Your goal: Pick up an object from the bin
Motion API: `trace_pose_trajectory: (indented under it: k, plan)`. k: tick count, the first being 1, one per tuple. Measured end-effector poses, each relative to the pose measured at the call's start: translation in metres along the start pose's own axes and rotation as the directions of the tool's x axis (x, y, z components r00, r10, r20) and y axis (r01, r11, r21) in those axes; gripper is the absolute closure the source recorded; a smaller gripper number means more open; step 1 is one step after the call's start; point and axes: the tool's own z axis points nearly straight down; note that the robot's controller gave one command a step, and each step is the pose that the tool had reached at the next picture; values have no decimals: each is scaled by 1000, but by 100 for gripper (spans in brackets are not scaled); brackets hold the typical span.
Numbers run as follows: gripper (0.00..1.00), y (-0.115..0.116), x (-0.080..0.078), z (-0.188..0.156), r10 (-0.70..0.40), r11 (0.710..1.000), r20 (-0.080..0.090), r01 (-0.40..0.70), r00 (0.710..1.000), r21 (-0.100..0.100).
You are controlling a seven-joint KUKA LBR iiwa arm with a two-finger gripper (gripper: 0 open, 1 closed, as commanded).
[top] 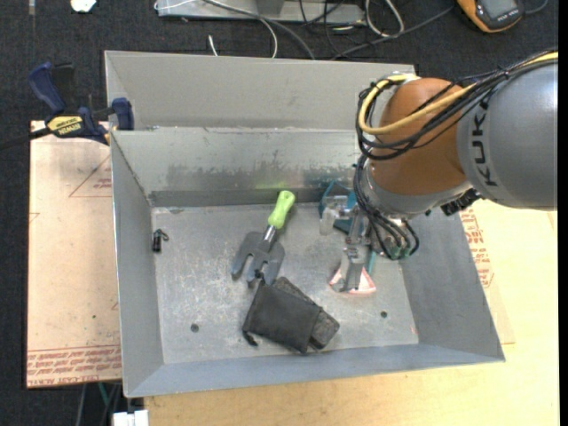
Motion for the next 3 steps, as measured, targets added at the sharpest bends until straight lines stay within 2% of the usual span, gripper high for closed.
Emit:
trace_pose_trajectory:
  k: [1, 2, 3]
  plan:
    - [0, 0, -2, -5, 0, 1000, 8, 0, 1000, 0]
    - [0, 17, 15, 52, -61, 998, 12, 61, 998, 1]
    - [0, 11, 26, 96, 6, 1000, 11, -6, 1000, -1]
